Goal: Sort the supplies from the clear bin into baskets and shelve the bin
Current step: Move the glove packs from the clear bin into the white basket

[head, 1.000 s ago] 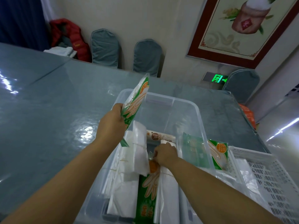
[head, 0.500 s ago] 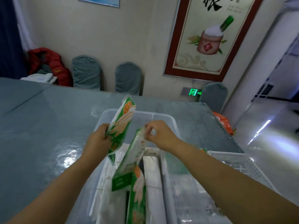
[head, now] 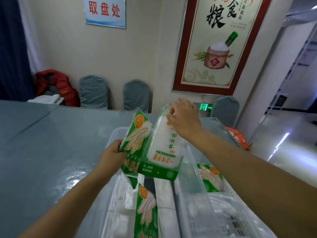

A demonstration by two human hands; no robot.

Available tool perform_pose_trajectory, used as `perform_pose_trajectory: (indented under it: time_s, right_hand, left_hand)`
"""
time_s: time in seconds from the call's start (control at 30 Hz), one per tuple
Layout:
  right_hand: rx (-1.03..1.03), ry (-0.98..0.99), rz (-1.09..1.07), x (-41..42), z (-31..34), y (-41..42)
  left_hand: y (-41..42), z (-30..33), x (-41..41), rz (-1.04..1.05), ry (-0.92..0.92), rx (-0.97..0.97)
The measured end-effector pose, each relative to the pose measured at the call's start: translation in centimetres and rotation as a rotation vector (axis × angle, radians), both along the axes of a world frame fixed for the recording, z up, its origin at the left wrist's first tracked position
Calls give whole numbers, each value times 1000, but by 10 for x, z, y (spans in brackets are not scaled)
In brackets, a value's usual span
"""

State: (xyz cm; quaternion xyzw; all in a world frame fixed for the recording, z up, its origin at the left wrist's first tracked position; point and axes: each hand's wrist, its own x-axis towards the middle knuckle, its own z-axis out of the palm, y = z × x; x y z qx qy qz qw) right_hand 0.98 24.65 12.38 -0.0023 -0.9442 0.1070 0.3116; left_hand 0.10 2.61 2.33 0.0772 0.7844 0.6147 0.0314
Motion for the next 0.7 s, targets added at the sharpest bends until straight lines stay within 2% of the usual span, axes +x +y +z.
perform_pose_trajectory:
  time_s: [0.13,0.23,0.33,0.4,0.47,0.57,0.7]
  right_hand:
    - [289,129,-166,1,23,4]
    - [364,309,-245,8,29,-2]
    - [339,427,-153,24,14,-15]
    - [316,445,-67,35,-5,-22]
    - [297,441,17,45,-25,-23]
    - [185,392,76,55,-37,-10]
    - [-317,251,-24,58,-31,36]
  left_hand:
    - [7,2,-1,-5,-44,-62]
    - [14,3,-1,18,-88,-72]
    - [22,7,1,-6,-188,69]
    - [28,8,4,-56,-260,199]
    - [32,8,5,-95,-288,251]
    - [36,6,3,-124,-292,236]
    - [33,8,-6,-107,-222,176]
